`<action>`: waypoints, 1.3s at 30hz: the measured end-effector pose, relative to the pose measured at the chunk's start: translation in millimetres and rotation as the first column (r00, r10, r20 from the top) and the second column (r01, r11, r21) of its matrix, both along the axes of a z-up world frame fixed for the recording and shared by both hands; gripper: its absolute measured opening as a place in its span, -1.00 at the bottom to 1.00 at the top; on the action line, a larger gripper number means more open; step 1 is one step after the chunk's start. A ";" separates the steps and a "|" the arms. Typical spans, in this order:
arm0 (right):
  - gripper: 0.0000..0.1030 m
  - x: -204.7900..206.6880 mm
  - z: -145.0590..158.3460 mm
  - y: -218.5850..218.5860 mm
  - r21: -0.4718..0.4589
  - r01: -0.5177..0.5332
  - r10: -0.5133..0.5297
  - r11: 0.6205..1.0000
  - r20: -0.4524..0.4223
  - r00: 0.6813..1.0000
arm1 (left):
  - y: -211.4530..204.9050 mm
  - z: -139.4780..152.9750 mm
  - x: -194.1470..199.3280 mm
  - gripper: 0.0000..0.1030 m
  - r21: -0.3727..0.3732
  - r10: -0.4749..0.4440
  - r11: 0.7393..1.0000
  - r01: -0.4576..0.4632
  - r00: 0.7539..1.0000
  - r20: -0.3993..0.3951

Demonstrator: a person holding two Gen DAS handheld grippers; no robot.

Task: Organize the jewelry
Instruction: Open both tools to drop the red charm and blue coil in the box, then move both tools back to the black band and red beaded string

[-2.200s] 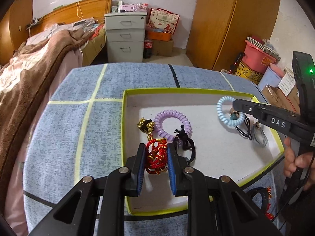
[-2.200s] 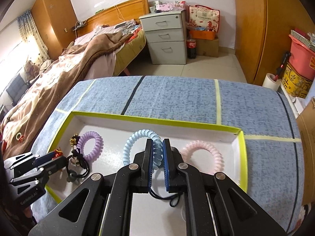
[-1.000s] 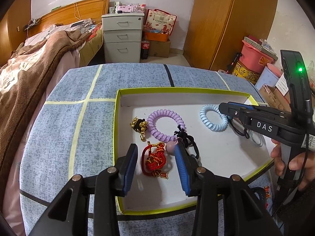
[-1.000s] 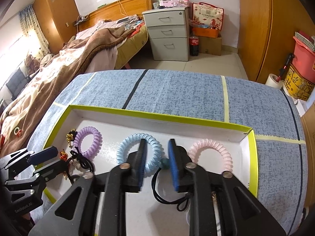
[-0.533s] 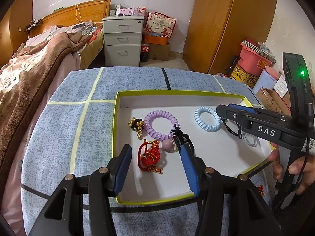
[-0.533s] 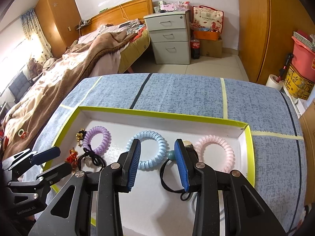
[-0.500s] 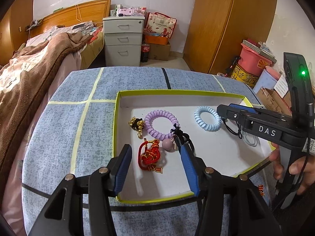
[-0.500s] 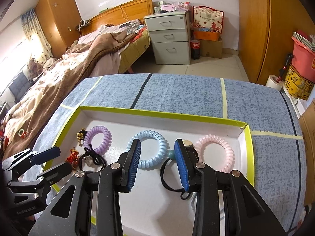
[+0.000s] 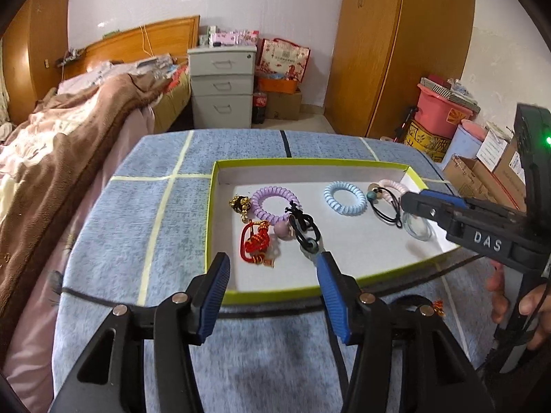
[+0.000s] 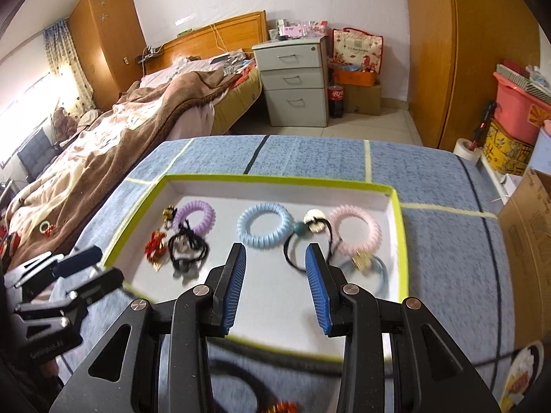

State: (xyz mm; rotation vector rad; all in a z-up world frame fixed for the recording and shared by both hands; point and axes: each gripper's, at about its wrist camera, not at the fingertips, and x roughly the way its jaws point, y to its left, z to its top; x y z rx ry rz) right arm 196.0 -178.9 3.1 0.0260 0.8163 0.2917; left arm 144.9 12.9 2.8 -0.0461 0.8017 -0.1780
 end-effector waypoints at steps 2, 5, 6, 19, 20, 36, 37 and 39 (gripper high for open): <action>-0.27 -11.6 0.5 -0.9 -0.007 0.003 -0.003 1.000 0.010 1.000 | -1.4 2.0 -7.7 0.06 -0.005 -0.004 1.000 0.005 1.000 0.007; -0.27 -25.8 0.1 -3.5 -0.004 0.008 -0.008 1.000 0.011 1.000 | -5.2 3.4 -17.7 0.07 -0.006 -0.015 1.000 0.015 1.000 0.015; -0.27 -30.2 0.2 -4.8 -0.005 0.011 -0.011 1.000 0.015 1.000 | -5.2 3.5 -21.0 0.07 -0.017 -0.023 1.000 0.023 1.000 0.017; -0.27 -80.5 -19.7 -27.3 -0.002 0.072 -0.072 0.997 -0.014 0.997 | -4.9 -5.9 -50.3 0.07 -0.055 -0.030 0.998 0.031 0.999 0.011; -0.27 -81.6 -21.5 -27.7 -0.007 0.071 -0.071 0.997 -0.021 0.997 | -4.8 -6.9 -51.5 0.07 -0.058 -0.029 0.998 0.030 1.000 0.009; -0.26 -87.0 -45.3 -16.2 -0.059 0.049 -0.054 0.997 -0.094 0.994 | -9.3 -19.1 -60.5 0.07 -0.070 -0.052 0.996 0.050 0.999 -0.018; -0.26 -86.9 -45.3 -17.0 -0.063 0.050 -0.056 0.997 -0.097 0.994 | -9.9 -19.1 -60.5 0.07 -0.071 -0.052 0.996 0.051 0.998 -0.019; -0.25 -87.7 -44.6 -18.3 -0.091 0.062 -0.071 0.994 -0.092 0.993 | -11.5 -19.5 -60.0 0.07 -0.073 -0.055 0.996 0.053 0.998 -0.021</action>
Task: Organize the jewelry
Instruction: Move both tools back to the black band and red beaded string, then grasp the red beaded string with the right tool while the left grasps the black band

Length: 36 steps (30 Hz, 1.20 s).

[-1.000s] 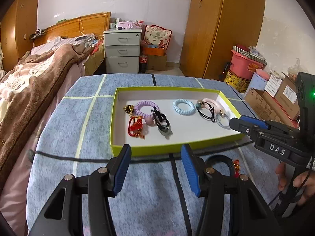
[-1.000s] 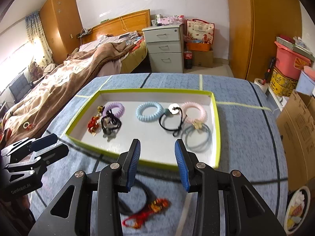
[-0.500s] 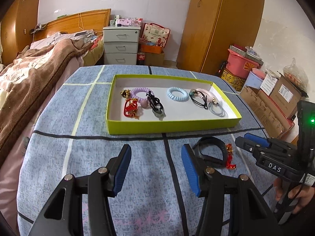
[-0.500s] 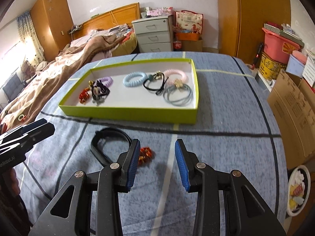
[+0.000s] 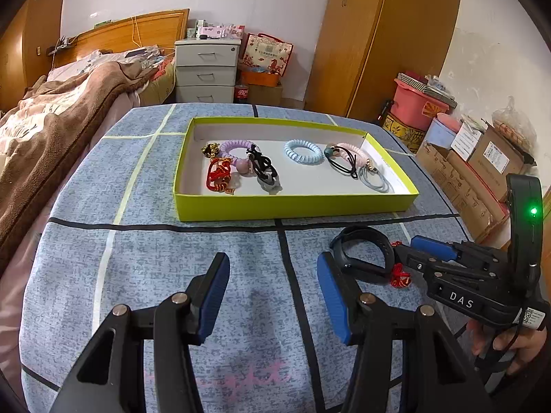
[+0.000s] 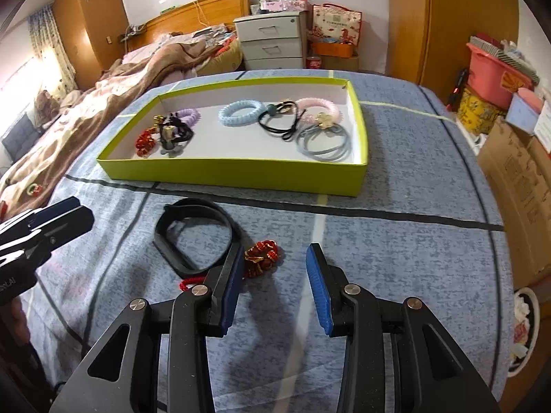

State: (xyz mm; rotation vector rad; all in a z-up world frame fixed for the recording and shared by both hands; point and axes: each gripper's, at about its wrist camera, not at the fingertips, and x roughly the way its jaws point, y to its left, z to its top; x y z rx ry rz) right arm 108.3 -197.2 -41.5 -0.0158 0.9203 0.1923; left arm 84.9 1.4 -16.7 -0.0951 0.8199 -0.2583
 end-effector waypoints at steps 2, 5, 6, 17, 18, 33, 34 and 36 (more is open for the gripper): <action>-0.24 -1.9 0.4 -2.0 -0.024 -0.001 0.001 1.000 -0.001 1.000 | -0.7 -0.5 0.2 0.07 0.001 0.002 1.000 -0.002 1.000 -0.003; -0.24 -5.8 1.3 -11.0 -0.066 0.037 -0.036 0.997 0.004 0.999 | -0.1 -1.1 1.7 0.07 0.003 0.002 1.000 -0.002 1.000 -0.007; -0.24 -7.7 1.6 -15.7 -0.060 0.050 -0.050 0.997 0.001 0.999 | 0.4 -1.1 1.8 0.07 0.004 0.004 1.000 -0.004 1.000 -0.005; -0.24 -5.5 1.8 -15.9 -0.021 0.031 -0.031 0.999 -0.011 0.999 | -6.2 -3.9 4.4 0.07 -0.001 -0.009 1.000 0.009 1.000 -0.020; -0.24 -6.3 1.8 -16.9 -0.024 0.029 -0.029 0.999 -0.014 0.999 | -6.9 -3.9 4.6 0.07 0.000 -0.009 1.000 0.009 1.000 -0.020; -0.34 -24.7 0.8 -47.3 -0.110 0.092 -0.093 0.990 -0.004 0.996 | -34.8 -3.9 16.9 0.07 -0.024 -0.081 0.997 0.080 0.995 -0.056; -0.43 -24.9 1.2 -47.9 -0.098 0.090 -0.090 0.991 -0.005 0.996 | -39.1 -4.0 17.6 0.07 -0.019 -0.088 0.996 0.087 0.995 -0.054; -0.63 -24.0 1.0 -48.0 -0.098 0.092 -0.092 0.991 -0.001 0.996 | -46.6 -6.4 21.1 0.07 -0.017 -0.108 0.994 0.107 0.992 -0.069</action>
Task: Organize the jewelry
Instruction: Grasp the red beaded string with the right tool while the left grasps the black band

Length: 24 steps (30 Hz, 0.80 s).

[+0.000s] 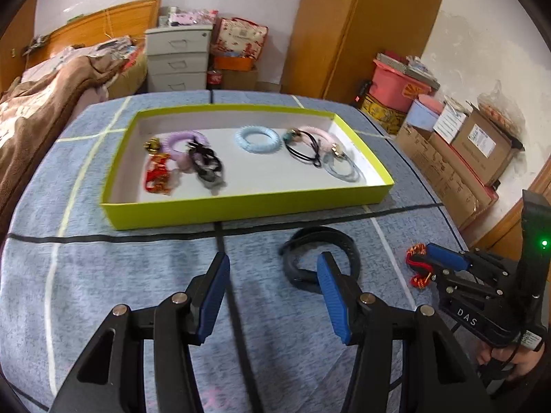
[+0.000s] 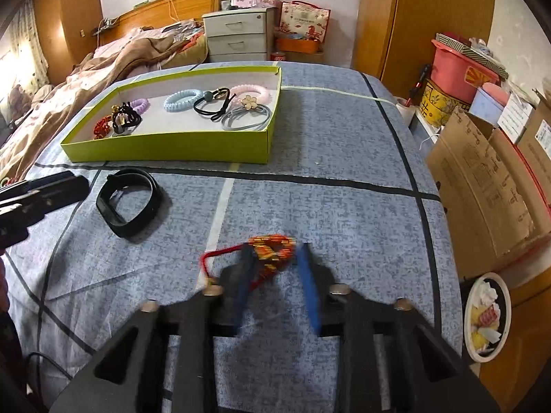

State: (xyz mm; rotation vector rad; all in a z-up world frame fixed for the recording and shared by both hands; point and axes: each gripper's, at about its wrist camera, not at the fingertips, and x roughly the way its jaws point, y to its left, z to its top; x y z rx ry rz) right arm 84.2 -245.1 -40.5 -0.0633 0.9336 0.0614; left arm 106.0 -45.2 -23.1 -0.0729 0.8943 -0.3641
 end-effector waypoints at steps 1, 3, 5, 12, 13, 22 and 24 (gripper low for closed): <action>-0.63 0.4 0.1 -0.1 0.004 -0.003 0.003 1.000 0.000 1.000 | -3.2 -1.8 1.9 0.07 0.004 -0.006 1.000 0.006 1.000 -0.009; -0.65 1.5 -0.1 -1.2 0.015 -0.008 0.008 1.000 0.001 1.000 | -7.2 -2.6 3.9 0.07 0.022 0.001 1.000 -0.001 1.000 -0.007; -0.65 1.5 0.2 -2.2 0.025 -0.010 0.010 1.000 0.003 1.000 | -10.5 -3.4 5.8 0.07 0.033 -0.007 0.999 0.007 1.000 -0.003; -0.79 1.9 0.4 -3.8 0.051 -0.014 0.014 0.999 0.009 1.000 | -13.0 -14.9 17.2 0.06 0.039 0.000 0.999 0.002 0.999 -0.048; -0.80 2.0 0.3 -4.1 0.057 -0.015 0.015 0.998 0.010 1.000 | -14.8 -15.1 16.7 0.06 0.049 -0.009 0.999 0.011 0.999 -0.039; -0.80 3.1 1.5 -9.0 0.086 -0.012 0.011 0.996 0.012 1.000 | -25.7 -16.6 15.7 -0.61 0.108 -0.045 0.993 0.047 0.999 -0.016; -0.80 2.4 2.0 -10.3 0.092 -0.008 0.006 0.996 0.017 1.000 | -26.2 -16.7 15.8 -0.64 0.121 -0.046 0.991 0.048 0.999 -0.013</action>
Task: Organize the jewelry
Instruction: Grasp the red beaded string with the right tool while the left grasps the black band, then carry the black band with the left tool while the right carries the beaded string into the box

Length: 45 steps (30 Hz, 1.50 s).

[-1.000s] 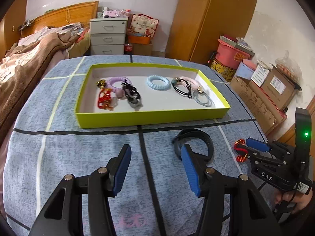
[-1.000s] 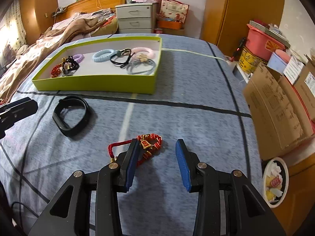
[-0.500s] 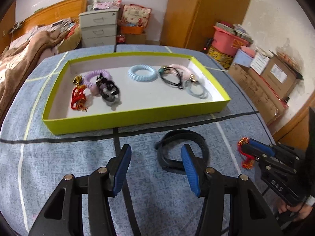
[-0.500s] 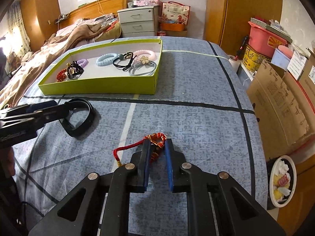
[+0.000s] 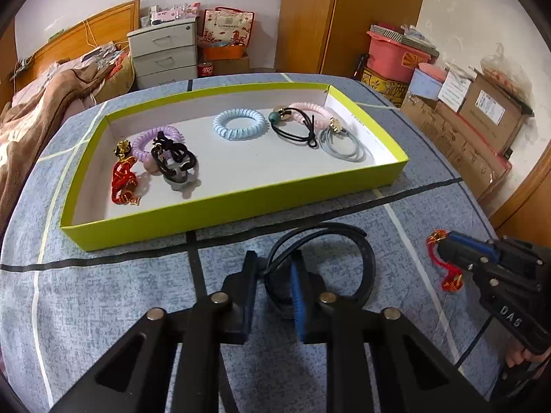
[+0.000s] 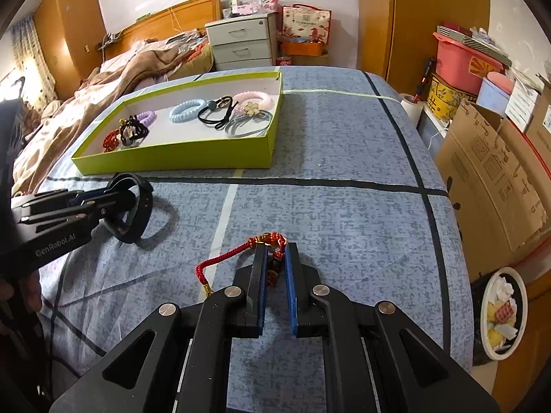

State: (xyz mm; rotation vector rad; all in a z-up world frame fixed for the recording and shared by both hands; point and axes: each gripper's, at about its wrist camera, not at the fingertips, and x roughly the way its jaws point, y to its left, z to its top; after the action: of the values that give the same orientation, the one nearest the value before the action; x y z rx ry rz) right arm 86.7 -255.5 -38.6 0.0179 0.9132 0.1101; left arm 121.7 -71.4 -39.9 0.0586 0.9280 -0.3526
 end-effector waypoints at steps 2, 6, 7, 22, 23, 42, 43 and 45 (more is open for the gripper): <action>-0.81 -0.6 1.4 -0.7 0.006 0.002 -0.002 1.000 0.007 1.000 | 0.0 0.9 0.6 -0.70 0.002 -0.002 1.000 0.002 1.000 0.000; -0.80 -1.2 1.4 -0.1 0.012 0.003 -0.003 1.000 0.010 1.000 | 2.3 2.5 0.1 -0.75 -0.007 0.000 1.000 0.000 1.000 0.003; -0.81 -1.5 1.7 0.3 0.012 0.003 -0.003 1.000 0.011 1.000 | 2.9 2.4 0.1 -0.75 -0.010 -0.001 1.000 0.001 1.000 0.001; -0.80 -5.3 9.1 -0.5 0.028 0.017 -0.018 0.999 0.034 0.999 | 12.1 13.5 -4.9 -0.77 -0.036 0.019 0.999 -0.018 0.999 0.030; -0.80 -5.1 10.1 -0.8 0.031 0.018 -0.019 0.999 0.036 0.999 | 12.9 14.7 -5.1 -0.77 -0.037 0.018 0.999 -0.016 0.999 0.032; -0.80 19.1 50.3 19.4 0.069 -0.020 0.012 0.997 0.120 0.993 | 46.1 46.9 17.9 -0.77 -0.090 0.098 0.992 -0.092 0.993 0.067; -0.80 21.5 51.5 20.2 0.070 -0.022 0.014 0.997 0.122 0.992 | 49.1 47.8 20.8 -0.77 -0.091 0.103 0.991 -0.097 0.992 0.068; -0.80 30.2 54.5 24.0 0.071 -0.028 0.019 0.997 0.123 0.992 | 54.0 49.1 28.0 -0.77 -0.093 0.115 0.990 -0.109 0.991 0.065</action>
State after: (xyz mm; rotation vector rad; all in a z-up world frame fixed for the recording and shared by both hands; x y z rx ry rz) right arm 116.9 -231.5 16.0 0.0668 0.7863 0.1643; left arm 149.7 -17.4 9.3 -0.0625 0.8412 -0.2851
